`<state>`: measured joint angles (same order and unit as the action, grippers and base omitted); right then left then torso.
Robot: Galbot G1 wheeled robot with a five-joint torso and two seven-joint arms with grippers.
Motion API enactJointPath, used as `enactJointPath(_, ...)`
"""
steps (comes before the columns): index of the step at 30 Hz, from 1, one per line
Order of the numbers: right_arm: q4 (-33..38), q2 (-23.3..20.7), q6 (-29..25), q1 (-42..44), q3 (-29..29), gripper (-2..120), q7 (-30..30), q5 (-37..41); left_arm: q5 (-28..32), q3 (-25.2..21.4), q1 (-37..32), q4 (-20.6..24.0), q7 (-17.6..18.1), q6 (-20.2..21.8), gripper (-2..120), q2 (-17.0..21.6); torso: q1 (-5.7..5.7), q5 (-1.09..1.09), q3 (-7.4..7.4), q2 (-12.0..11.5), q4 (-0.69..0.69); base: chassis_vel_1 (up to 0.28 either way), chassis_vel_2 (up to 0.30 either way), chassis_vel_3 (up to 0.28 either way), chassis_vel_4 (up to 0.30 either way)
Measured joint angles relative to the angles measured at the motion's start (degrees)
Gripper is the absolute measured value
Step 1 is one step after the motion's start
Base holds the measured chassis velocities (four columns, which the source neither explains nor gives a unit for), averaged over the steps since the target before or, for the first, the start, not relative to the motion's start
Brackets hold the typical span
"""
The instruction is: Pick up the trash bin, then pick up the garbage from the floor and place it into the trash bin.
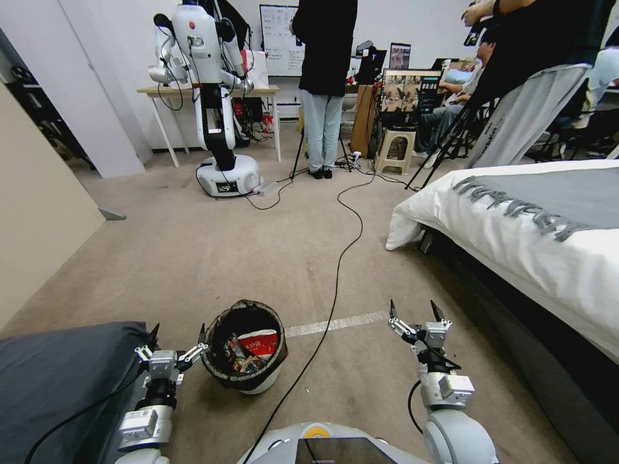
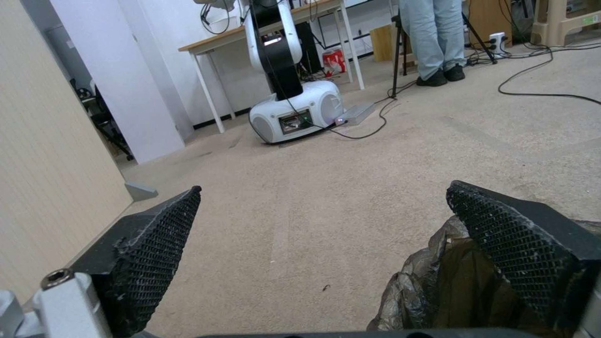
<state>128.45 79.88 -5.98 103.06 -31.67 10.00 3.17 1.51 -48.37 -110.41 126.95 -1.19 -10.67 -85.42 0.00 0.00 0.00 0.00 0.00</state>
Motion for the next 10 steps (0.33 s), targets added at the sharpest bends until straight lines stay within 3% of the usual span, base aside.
enactJointPath(10, -0.03, -0.03, 0.04, -0.02, -0.01, 100, 0.00, 0.00, 0.06, 0.04, 0.04, -0.02, 0.05, 0.14, 100, 0.03, 0.00, 0.00, 0.00, 0.00, 0.00, 0.000, 0.000, 0.000, 0.000)
